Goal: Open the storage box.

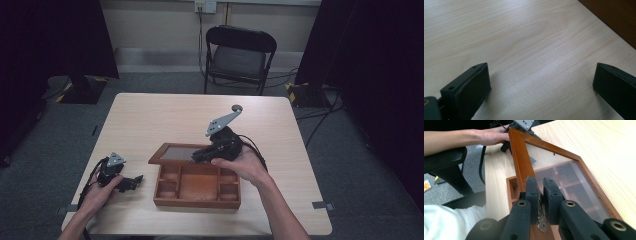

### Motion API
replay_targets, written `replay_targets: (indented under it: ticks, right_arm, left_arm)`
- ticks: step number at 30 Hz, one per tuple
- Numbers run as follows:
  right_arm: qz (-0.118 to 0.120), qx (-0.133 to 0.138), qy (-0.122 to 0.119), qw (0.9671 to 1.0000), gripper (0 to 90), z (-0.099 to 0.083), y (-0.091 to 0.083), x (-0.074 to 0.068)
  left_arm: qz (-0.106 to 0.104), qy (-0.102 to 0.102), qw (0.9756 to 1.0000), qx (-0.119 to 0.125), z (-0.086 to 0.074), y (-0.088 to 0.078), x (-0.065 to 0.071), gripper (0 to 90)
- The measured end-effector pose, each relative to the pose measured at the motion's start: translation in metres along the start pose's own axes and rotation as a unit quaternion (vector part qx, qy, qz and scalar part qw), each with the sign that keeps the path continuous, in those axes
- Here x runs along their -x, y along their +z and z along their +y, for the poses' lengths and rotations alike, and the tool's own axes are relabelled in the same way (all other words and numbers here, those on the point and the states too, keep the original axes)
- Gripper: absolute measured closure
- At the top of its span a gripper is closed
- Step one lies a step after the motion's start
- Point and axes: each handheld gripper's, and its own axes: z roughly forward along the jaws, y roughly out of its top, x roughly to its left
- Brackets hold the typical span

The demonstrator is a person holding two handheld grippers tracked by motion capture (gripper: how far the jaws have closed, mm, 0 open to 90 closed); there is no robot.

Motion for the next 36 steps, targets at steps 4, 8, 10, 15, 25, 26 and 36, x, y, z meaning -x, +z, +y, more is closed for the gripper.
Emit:
replay_targets:
  ticks: [4,8,10,15,25,26,36]
  right_arm:
    - [0.001,0.0,-0.002,1.0,83.5,0.001,-0.001,0.002]
    - [0.002,-0.002,-0.002,1.0,83.6,0.003,-0.002,0.003]
    - [0.002,-0.002,-0.001,1.0,83.6,0.005,-0.003,0.004]
    - [0.004,-0.002,-0.001,1.0,83.7,0.006,-0.003,0.006]
    - [-0.001,-0.001,-0.004,1.0,83.8,0.01,-0.005,0.008]
    - [-0.001,0.0,-0.004,1.0,83.8,0.01,-0.005,0.008]
    - [-0.003,-0.001,-0.006,1.0,83.8,0.013,-0.007,0.01]
  left_arm:
    - [-0.001,-0.004,1.0,0.003,0.0,0.0,0.0,0.5]
    - [-0.001,-0.004,1.0,0.003,0.0,0.0,0.0,0.5]
    - [-0.001,-0.003,1.0,0.002,0.0,0.0,0.0,0.5]
    - [-0.001,-0.004,1.0,0.003,0.0,0.0,0.0,0.5]
    - [-0.001,-0.001,1.0,0.0,0.0,0.0,0.0,0.5]
    - [-0.001,0.0,1.0,0.001,0.0,0.0,0.0,0.5]
    - [-0.001,-0.002,1.0,0.001,0.0,0.0,0.0,0.5]
